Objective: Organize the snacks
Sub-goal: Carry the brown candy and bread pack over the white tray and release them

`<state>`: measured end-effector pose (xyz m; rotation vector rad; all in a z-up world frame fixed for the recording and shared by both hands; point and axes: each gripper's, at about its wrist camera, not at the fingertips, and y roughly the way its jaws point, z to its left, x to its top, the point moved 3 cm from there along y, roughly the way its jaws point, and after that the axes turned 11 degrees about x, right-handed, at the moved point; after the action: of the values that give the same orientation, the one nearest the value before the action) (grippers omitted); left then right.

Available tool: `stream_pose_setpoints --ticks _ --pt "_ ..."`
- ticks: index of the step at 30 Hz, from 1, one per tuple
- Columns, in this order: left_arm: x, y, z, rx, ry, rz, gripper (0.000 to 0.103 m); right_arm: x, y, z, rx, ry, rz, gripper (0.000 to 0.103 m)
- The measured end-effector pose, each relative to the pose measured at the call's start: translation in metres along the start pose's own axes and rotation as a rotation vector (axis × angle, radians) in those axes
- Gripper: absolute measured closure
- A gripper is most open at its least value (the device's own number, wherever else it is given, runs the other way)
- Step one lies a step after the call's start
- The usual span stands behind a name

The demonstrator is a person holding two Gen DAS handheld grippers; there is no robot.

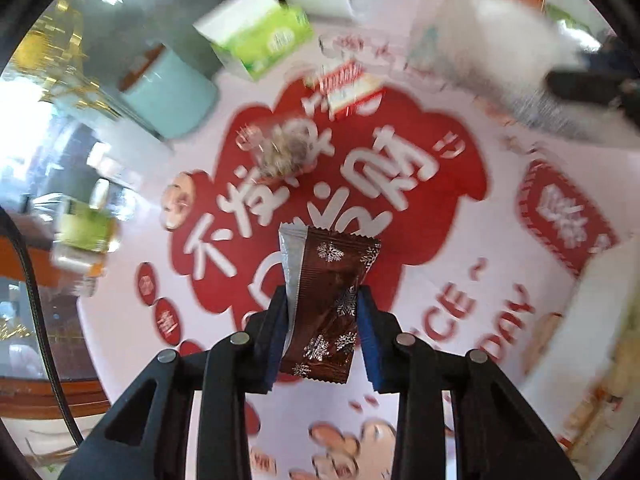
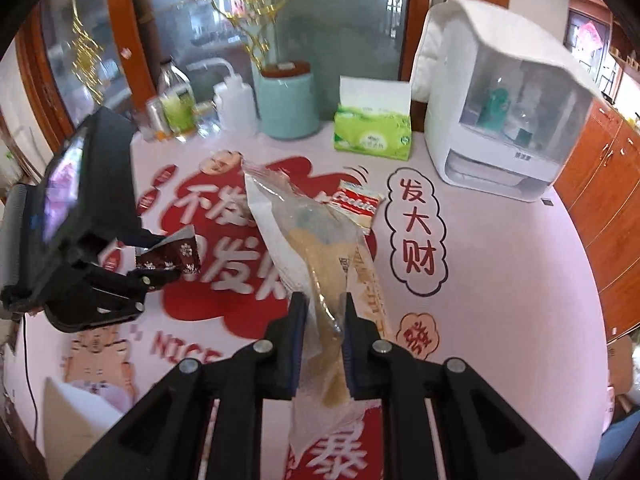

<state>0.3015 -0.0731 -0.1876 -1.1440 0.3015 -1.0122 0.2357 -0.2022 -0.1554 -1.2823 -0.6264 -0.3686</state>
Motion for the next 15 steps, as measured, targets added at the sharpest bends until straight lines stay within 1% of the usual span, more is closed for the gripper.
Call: stream_pose_setpoints --ticks 3,6,9,11,12,15 --pt "-0.015 -0.062 0.002 0.010 -0.037 -0.067 0.072 -0.007 -0.030 0.012 0.021 0.000 -0.055 0.087" --pt "-0.030 -0.116 -0.004 0.005 -0.064 -0.120 0.072 -0.014 -0.069 0.027 0.061 -0.002 -0.126 0.088" --pt "-0.051 -0.175 -0.018 0.008 -0.117 -0.173 0.072 -0.023 -0.121 0.046 0.101 -0.026 -0.216 0.087" --pt "-0.066 -0.203 -0.026 -0.005 -0.165 -0.186 0.072 -0.029 -0.146 0.057 0.138 -0.035 -0.254 0.087" --pt "-0.073 -0.216 -0.030 -0.012 -0.194 -0.191 0.072 -0.036 -0.165 0.065 0.166 -0.045 -0.280 0.087" --pt "-0.096 -0.243 -0.047 -0.017 -0.266 -0.188 0.072 -0.056 -0.203 0.087 0.220 -0.082 -0.316 0.087"
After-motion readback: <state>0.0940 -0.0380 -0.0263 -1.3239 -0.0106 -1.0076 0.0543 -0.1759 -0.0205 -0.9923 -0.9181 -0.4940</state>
